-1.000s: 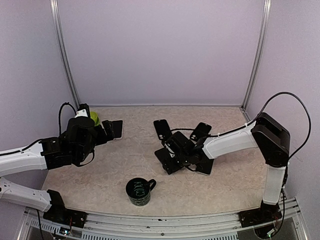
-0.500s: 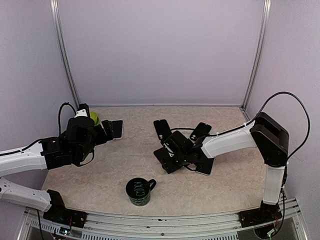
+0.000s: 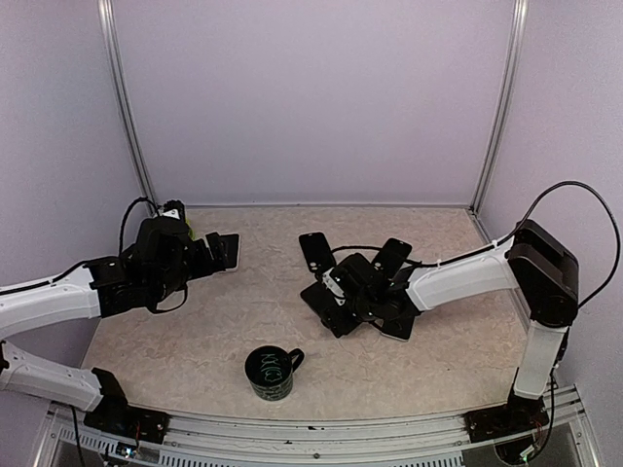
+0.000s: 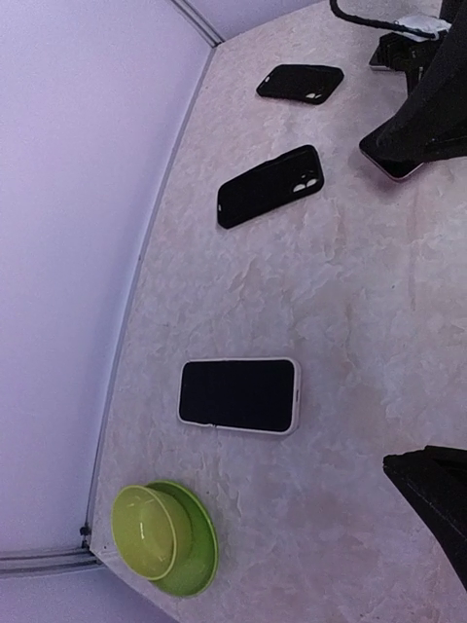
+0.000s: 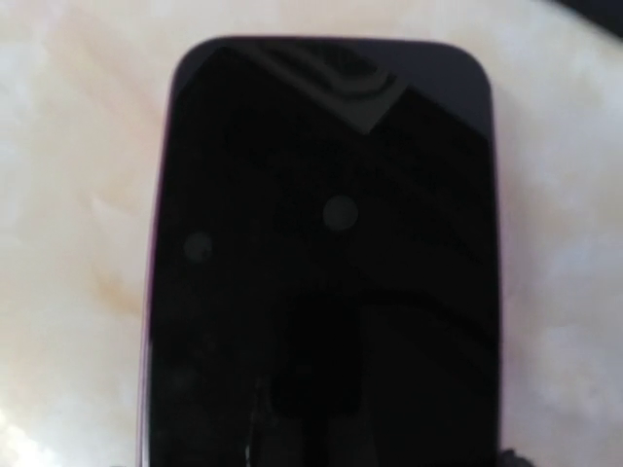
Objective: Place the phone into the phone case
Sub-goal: Pick up the phone at the center of the board, then pass from the right arm to the left
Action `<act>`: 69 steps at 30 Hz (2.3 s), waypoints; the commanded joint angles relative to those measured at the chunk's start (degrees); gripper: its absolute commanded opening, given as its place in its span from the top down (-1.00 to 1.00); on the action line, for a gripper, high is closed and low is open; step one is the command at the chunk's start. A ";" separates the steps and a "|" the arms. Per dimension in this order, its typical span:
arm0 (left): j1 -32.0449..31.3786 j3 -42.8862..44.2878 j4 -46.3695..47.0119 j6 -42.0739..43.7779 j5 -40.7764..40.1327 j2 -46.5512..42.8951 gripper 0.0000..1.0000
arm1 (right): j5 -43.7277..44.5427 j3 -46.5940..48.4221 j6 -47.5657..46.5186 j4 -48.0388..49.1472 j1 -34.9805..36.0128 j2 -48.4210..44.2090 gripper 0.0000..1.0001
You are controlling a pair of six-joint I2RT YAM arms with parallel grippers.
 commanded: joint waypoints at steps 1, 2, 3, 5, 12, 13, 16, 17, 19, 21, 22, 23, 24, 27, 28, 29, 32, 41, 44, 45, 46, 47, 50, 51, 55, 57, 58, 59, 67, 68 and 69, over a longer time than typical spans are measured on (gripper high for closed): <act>0.51 1.92 0.50 1.87 7.57 2.18 -0.98 | 1.71 -1.45 -4.08 7.42 0.00 -6.23 -0.17; 0.59 1.80 1.40 2.27 8.76 2.55 -0.98 | 1.52 -1.89 -4.81 8.39 0.00 -7.06 -0.17; 0.60 1.66 2.20 2.73 10.26 2.83 -0.98 | 1.21 -2.45 -5.63 9.38 0.00 -8.00 -0.16; 0.65 1.60 3.44 3.62 12.79 3.42 -0.98 | 0.33 -3.39 -7.18 11.34 0.00 -9.78 -0.14; 1.26 3.11 5.54 6.41 21.41 6.05 -0.98 | -2.82 -6.76 -12.04 16.80 0.15 -15.48 -0.13; 1.45 3.36 5.79 6.57 22.64 6.36 -0.97 | -3.41 -7.54 -12.64 17.82 0.17 -16.64 -0.12; 2.04 3.68 6.56 6.75 26.98 7.26 -0.96 | -5.10 -9.26 -15.23 20.75 0.57 -18.94 -0.13; 2.20 3.82 6.90 6.84 28.20 7.49 -0.96 | -5.60 -9.58 -15.91 21.34 0.68 -19.41 -0.13; 2.48 3.95 7.48 6.96 30.99 7.91 -0.95 | -6.05 -9.94 -17.28 22.03 1.14 -20.00 -0.13; 2.68 4.32 7.87 7.19 33.45 8.52 -0.94 | -5.61 -9.99 -18.93 22.40 2.05 -20.14 -0.13; 2.76 4.51 8.03 7.24 35.09 8.92 -0.94 | -5.51 -10.06 -19.81 22.70 2.48 -20.23 -0.13; 2.82 4.63 8.33 7.32 36.66 9.21 -0.94 | -5.25 -10.10 -20.59 23.03 2.91 -20.29 -0.13; 2.89 4.79 8.55 7.41 38.14 9.64 -0.93 | -5.09 -10.16 -21.34 23.43 3.35 -20.33 -0.13; 3.07 4.95 9.11 7.38 41.72 10.95 -0.92 | -4.82 -10.50 -23.61 24.56 4.75 -20.63 -0.13; 3.05 5.09 9.12 7.34 42.74 11.17 -0.91 | -4.77 -10.62 -24.33 25.05 5.24 -20.75 -0.13; 3.12 5.05 10.31 7.27 43.79 11.60 -0.91 | -4.76 -10.87 -25.25 25.51 5.67 -20.89 -0.13; 3.42 5.14 11.50 7.17 46.99 12.41 -0.90 | -4.67 -11.38 -27.05 26.71 6.88 -21.32 -0.13; 3.90 4.67 14.86 6.81 55.07 14.90 -0.78 | -5.21 -11.58 -30.92 28.04 9.14 -21.08 -0.13; 3.93 4.58 16.13 6.47 57.46 15.44 -0.65 | -4.69 -11.19 -31.87 28.09 9.63 -20.57 -0.14; 3.93 4.63 16.48 6.38 58.20 15.67 -0.58 | -4.75 -11.11 -32.07 28.06 9.66 -20.39 -0.14; 3.93 4.63 16.79 6.24 58.80 16.00 -0.51 | -4.79 -10.98 -32.28 28.06 9.73 -20.22 -0.14; 3.93 4.67 17.08 6.15 59.58 16.12 -0.43 | -4.59 -10.80 -32.37 27.96 9.81 -19.97 -0.14; 3.94 4.49 17.75 6.00 60.59 16.34 -0.19 | -4.40 -10.56 -32.97 27.81 10.03 -19.50 -0.15; 3.93 4.44 17.88 6.01 60.79 16.34 -0.14 | -4.21 -10.56 -33.27 27.84 10.02 -19.37 -0.15; 3.93 4.07 18.54 5.93 61.67 16.41 0.12 | -3.88 -10.56 -33.61 27.63 10.01 -18.97 -0.15; 3.93 3.92 18.81 5.84 62.05 16.47 0.28 | -3.71 -10.62 -33.79 27.58 10.06 -18.78 -0.15; 3.95 3.91 18.91 5.76 62.22 16.58 0.37 | -3.57 -10.64 -33.94 27.60 10.06 -18.66 -0.15; 3.93 3.90 19.08 5.68 62.42 16.66 0.46 | -3.44 -10.72 -34.09 27.62 10.04 -18.66 -0.16; 3.93 3.69 19.93 5.23 63.17 16.79 1.00 | -1.58 -11.19 -35.16 28.21 10.09 -18.83 -0.21; 3.93 3.58 19.98 5.22 63.13 16.79 1.00 | -1.29 -11.18 -35.12 28.23 10.10 -18.84 -0.24; 3.93 3.53 20.08 5.22 63.07 16.78 1.00 | -0.92 -11.29 -35.12 28.35 10.04 -18.91 -0.27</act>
